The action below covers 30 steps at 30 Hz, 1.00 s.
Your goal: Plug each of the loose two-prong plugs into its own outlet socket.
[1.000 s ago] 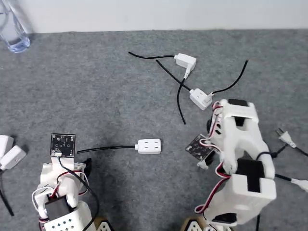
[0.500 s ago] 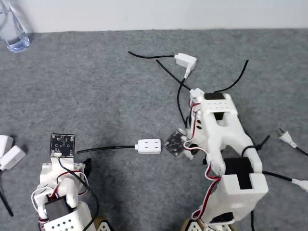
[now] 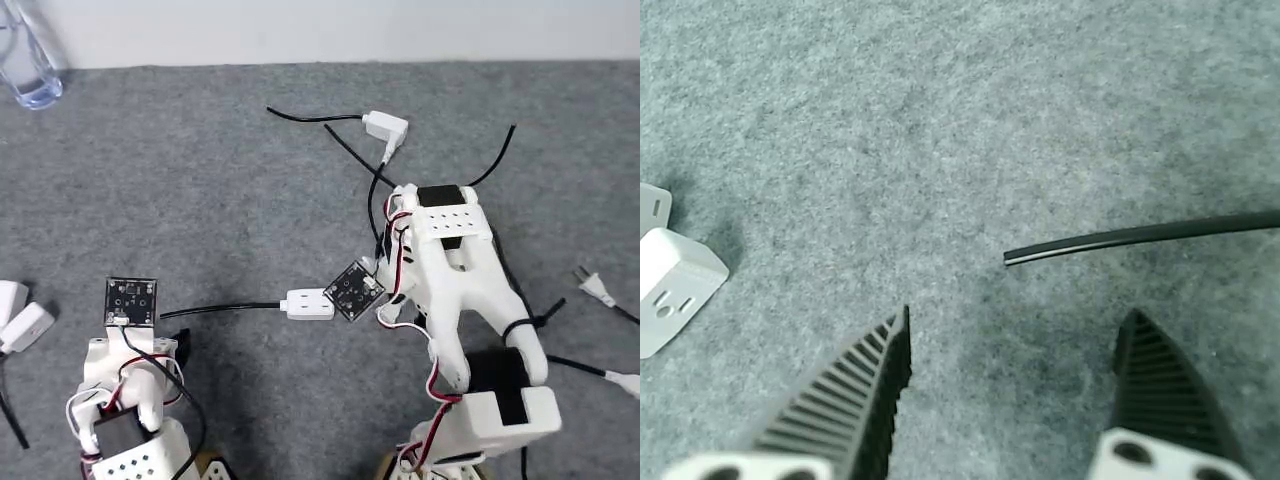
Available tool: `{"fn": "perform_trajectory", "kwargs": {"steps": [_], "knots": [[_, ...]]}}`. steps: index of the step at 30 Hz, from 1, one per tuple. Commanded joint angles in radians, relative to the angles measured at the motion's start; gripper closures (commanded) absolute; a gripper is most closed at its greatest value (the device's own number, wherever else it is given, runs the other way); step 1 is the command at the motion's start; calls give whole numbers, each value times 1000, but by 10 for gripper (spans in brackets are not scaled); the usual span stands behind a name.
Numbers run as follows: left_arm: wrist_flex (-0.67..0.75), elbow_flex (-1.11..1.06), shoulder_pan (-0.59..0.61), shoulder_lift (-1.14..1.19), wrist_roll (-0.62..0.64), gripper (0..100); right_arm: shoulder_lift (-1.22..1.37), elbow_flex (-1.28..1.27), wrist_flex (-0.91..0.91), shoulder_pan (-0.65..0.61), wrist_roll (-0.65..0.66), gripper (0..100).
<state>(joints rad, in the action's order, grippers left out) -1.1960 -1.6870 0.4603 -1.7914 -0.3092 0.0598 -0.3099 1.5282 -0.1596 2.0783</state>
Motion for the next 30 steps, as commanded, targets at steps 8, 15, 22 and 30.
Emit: {"fn": "perform_trajectory", "kwargs": {"steps": [8,15,22,30], "knots": [[18,4,-8,-6,11,690,134,38,-122,-35,38,809],[20,4,-8,-6,11,690,166,38,-183,-44,48,809],[20,4,-8,-6,11,690,147,37,-176,-65,68,809],[20,4,-8,-6,11,690,183,29,-183,-68,68,809]]}}
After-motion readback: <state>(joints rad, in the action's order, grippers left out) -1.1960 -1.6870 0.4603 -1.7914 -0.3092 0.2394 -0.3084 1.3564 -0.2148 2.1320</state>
